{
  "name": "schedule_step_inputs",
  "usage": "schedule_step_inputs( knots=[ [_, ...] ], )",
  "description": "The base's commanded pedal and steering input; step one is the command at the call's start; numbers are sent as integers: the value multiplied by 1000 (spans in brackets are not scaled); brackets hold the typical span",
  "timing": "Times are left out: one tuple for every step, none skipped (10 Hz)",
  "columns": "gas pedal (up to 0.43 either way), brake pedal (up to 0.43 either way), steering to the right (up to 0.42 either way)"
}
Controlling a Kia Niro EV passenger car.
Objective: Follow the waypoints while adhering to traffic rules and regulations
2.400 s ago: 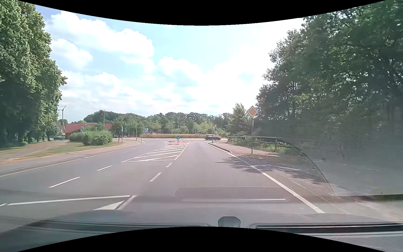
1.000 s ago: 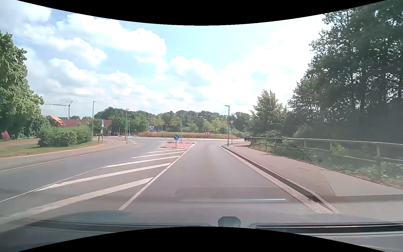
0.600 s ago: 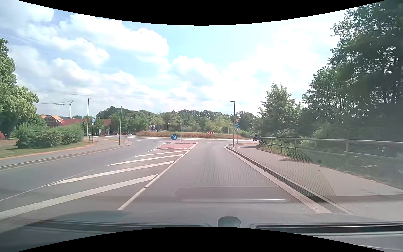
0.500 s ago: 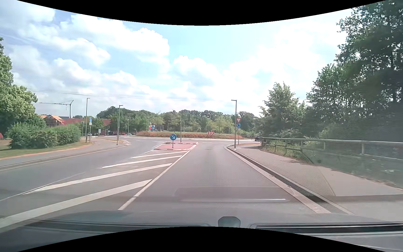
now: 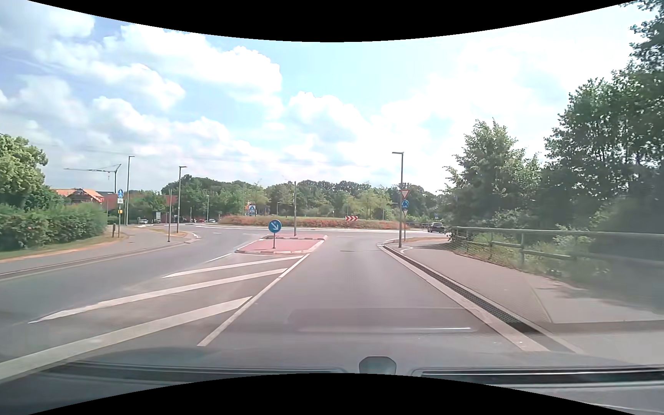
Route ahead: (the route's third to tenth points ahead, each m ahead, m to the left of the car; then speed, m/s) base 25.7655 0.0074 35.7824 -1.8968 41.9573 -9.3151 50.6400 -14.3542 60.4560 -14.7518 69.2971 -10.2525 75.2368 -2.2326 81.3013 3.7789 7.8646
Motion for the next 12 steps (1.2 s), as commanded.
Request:
schedule_step_inputs(
  knots=[
    [39,0,-9],
    [39,0,-9],
    [39,0,-9],
    [39,0,-8],
    [39,0,-8],
    [39,0,-7],
    [39,0,-4],
    [28,0,-1],
    [28,0,0],
    [28,0,1],
    [28,0,2],
    [20,0,4]
  ],
)
